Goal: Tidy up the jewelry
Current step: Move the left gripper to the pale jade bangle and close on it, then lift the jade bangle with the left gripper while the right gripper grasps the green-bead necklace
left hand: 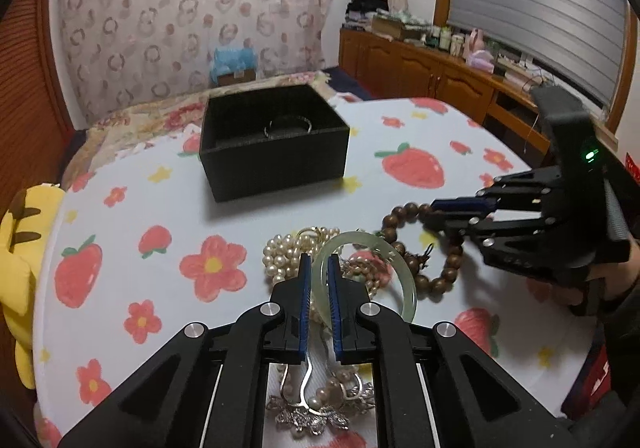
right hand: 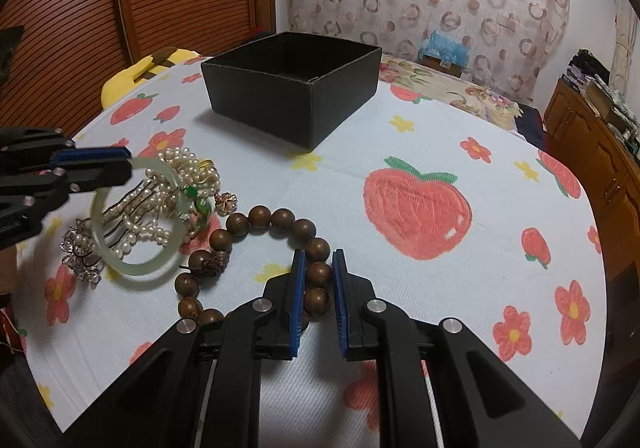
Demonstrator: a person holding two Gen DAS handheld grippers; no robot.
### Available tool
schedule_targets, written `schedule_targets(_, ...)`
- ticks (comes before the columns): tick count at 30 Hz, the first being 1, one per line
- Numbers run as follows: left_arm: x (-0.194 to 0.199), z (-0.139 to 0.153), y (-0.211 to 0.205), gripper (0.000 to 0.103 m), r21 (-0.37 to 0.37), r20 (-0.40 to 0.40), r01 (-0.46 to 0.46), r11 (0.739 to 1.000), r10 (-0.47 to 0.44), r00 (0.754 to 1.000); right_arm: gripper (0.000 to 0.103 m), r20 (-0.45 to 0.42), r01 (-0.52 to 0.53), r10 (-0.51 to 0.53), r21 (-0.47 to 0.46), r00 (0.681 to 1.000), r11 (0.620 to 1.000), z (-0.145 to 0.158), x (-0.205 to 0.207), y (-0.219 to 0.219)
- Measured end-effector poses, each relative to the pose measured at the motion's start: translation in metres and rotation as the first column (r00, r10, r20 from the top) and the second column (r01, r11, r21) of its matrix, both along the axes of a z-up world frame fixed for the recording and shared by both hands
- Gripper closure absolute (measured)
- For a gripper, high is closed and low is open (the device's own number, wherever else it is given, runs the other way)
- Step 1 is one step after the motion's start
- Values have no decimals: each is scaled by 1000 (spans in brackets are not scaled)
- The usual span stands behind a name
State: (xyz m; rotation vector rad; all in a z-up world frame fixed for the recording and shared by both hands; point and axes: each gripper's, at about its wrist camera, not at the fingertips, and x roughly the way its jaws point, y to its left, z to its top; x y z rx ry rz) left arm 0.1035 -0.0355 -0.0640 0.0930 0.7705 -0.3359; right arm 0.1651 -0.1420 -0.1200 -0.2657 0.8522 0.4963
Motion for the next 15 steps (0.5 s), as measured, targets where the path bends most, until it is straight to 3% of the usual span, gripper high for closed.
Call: schedule_targets(15,-16,41,15,96,-72,116,-40,997,49,992,87,-1,0,0,3,1000,1000,0,0,0)
